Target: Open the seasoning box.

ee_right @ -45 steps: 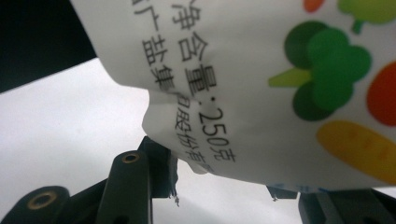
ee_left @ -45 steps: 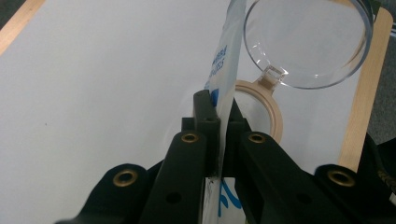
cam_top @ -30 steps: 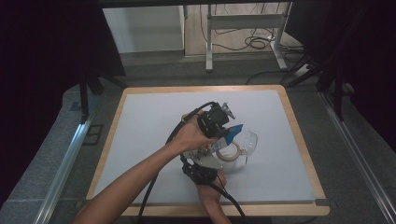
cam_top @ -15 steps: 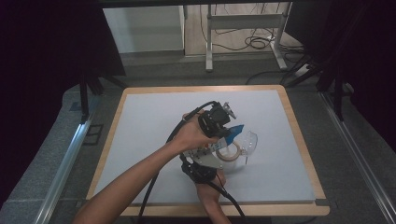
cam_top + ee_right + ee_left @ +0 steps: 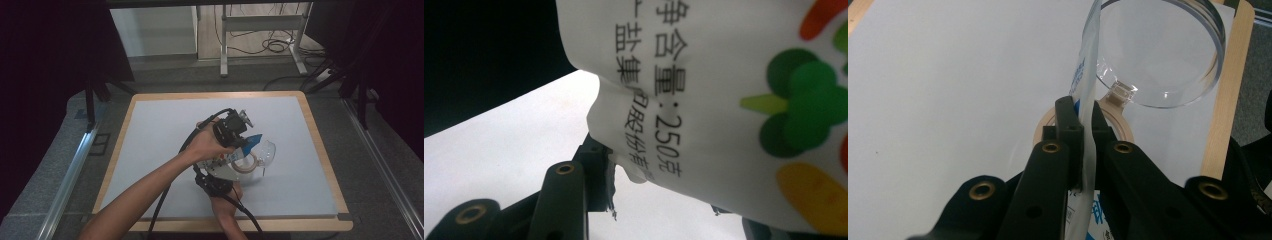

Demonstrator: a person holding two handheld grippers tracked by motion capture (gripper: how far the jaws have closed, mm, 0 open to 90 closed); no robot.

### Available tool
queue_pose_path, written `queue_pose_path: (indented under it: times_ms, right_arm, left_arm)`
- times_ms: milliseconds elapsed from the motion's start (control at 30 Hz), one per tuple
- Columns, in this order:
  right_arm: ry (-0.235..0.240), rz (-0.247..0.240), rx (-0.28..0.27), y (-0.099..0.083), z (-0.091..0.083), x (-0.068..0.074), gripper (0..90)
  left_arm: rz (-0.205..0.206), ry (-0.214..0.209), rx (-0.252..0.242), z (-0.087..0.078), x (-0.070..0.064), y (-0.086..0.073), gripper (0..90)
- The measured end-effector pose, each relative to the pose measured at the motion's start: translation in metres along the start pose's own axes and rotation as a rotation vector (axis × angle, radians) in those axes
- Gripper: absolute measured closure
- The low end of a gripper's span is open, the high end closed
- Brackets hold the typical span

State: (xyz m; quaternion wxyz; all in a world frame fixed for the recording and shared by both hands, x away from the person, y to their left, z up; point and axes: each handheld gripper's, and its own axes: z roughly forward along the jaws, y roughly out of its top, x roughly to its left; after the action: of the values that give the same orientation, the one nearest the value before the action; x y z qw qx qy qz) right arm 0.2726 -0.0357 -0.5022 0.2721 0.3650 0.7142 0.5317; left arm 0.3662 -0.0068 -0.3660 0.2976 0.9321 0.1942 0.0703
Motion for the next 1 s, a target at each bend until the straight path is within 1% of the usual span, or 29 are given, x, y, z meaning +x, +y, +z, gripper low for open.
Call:
queue_pose_path:
  times_ms: [200,267,600,700,767,933,1000]
  right_arm:
    - [-0.006,-0.006,-0.005,0.0009,-0.0008,0.0009,54.5]
    - [-0.012,-0.018,-0.01,0.0009,-0.0012,0.0008,54.6]
    - [-0.012,-0.009,-0.011,0.0017,-0.0004,0.001,54.5]
    - [-0.014,-0.01,-0.011,0.0019,-0.0001,0.0006,54.5]
    - [-0.016,-0.02,-0.009,0.0024,0.0,-0.0002,54.6]
    - [-0.017,-0.021,-0.01,0.003,-0.0003,-0.0002,54.6]
    - [-0.018,-0.022,-0.013,0.0031,-0.0005,-0.0003,54.6]
  left_arm:
    - [-0.003,-0.009,-0.002,0.0002,0.0011,0.0001,90.0]
    - [-0.004,-0.011,-0.003,0.0003,0.0016,0.0002,90.0]
    - [0.007,-0.013,0.008,0.0013,0.0023,0.0014,90.0]
    - [0.007,-0.016,0.004,0.0013,0.0027,0.0017,90.0]
    - [0.006,-0.018,0.001,0.0009,0.0034,0.0017,90.0]
    - [0.011,-0.02,0.005,0.0018,0.0033,0.0023,90.0]
    - [0.019,-0.021,0.006,0.0015,0.0035,0.0031,90.0]
